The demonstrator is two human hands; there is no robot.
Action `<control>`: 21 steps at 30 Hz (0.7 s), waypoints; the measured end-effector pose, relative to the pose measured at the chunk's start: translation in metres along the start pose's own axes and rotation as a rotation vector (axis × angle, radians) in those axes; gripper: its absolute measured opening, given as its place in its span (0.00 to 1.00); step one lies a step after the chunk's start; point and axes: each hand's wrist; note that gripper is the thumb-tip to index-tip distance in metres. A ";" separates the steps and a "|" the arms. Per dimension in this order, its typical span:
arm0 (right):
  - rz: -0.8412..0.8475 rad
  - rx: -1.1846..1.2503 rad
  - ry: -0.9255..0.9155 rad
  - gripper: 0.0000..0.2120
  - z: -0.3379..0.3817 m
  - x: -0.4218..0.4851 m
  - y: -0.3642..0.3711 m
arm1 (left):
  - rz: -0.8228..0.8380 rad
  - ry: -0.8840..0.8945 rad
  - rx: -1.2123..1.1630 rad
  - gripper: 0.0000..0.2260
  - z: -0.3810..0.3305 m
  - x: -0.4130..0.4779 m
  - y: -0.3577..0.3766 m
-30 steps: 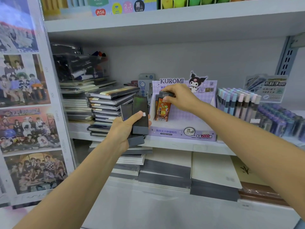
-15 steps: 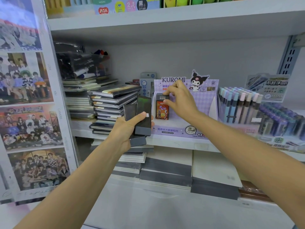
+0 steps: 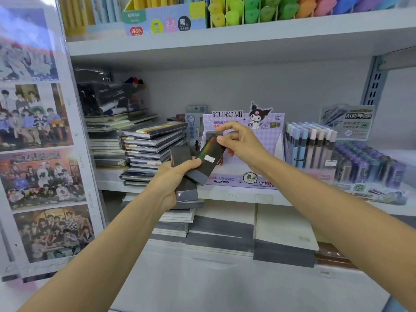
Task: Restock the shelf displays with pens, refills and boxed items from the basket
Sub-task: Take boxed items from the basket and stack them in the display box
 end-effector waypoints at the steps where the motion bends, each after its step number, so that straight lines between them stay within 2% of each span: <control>1: 0.020 -0.027 -0.025 0.06 -0.001 -0.003 -0.003 | -0.044 0.010 -0.016 0.16 -0.001 0.000 -0.001; 3: 0.125 -0.067 -0.093 0.08 -0.005 -0.009 -0.009 | -0.065 0.008 -0.084 0.13 -0.004 -0.001 0.000; 6: 0.245 -0.114 -0.081 0.14 -0.009 -0.017 -0.016 | -0.074 -0.043 -0.201 0.14 -0.010 -0.003 0.002; 8: 0.241 -0.134 -0.091 0.14 -0.011 -0.020 -0.019 | -0.043 -0.070 -0.281 0.17 -0.012 -0.003 0.002; 10: 0.217 -0.127 -0.107 0.06 -0.012 -0.023 -0.021 | 0.044 -0.073 -0.338 0.23 -0.013 -0.003 0.003; 12: 0.191 -0.093 -0.108 0.09 -0.011 -0.025 -0.021 | 0.126 -0.027 -0.333 0.26 -0.013 -0.002 0.004; 15: 0.208 -0.038 -0.082 0.12 -0.012 -0.027 -0.020 | 0.108 0.081 -0.235 0.19 -0.009 -0.002 0.010; 18: 0.280 -0.126 -0.061 0.14 -0.012 -0.030 -0.018 | -0.038 0.163 -0.117 0.09 -0.004 -0.001 0.012; 21: 0.311 -0.217 -0.091 0.16 -0.007 -0.030 -0.014 | -0.048 0.222 -0.055 0.07 -0.001 0.002 0.010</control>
Point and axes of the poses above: each hand's wrist, its own x-axis towards the middle knuckle, its own y-axis out of the palm, z = x × y
